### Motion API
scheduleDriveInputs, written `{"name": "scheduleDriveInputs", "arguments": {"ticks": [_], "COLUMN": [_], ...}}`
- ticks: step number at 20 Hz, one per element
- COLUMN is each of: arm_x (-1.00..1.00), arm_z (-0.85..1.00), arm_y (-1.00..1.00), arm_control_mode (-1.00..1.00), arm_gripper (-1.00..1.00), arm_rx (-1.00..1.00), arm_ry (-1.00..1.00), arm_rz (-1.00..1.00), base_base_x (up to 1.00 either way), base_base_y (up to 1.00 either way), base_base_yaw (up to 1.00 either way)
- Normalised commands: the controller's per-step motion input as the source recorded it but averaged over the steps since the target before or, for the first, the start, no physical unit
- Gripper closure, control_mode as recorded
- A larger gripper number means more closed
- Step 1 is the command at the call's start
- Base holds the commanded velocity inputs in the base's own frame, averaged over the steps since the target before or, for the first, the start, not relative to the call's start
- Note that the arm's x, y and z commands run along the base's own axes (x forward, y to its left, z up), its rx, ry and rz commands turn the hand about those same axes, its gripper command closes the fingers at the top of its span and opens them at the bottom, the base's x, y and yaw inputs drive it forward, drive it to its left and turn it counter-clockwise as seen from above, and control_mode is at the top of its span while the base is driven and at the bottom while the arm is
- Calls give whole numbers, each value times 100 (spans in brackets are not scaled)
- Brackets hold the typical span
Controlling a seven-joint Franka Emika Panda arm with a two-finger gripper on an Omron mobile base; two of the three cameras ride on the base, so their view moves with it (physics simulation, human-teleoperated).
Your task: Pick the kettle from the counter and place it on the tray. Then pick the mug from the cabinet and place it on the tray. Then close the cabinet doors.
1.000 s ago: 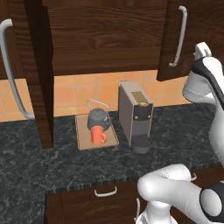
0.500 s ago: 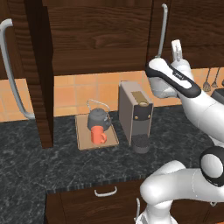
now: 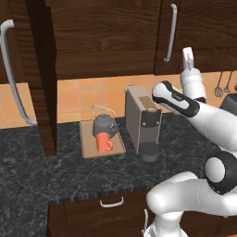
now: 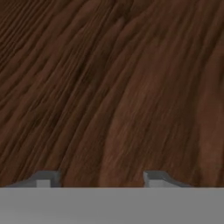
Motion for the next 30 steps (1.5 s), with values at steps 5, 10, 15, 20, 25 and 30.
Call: {"name": "scheduleDriveInputs", "arguments": {"ticks": [5,10,15,20,25,30], "arm_x": [21,-14,-74,-98,-53,-34], "arm_z": [100,70,33,50,35,15], "arm_y": [-14,-14,-10,-21,-4,21], "arm_control_mode": [-100,-100,-100,-100,-100,-100], "arm_gripper": [-100,-100,-100,-100,-100,-100], "arm_rx": [-1,0,0,0,-15,-57], "arm_ry": [38,18,-18,-24,25,80], "arm_rz": [3,1,0,0,0,6], "base_base_x": [0,0,0,0,0,0], "base_base_y": [0,0,0,0,0,0], "base_base_yaw": [0,0,0,0,0,0]}}
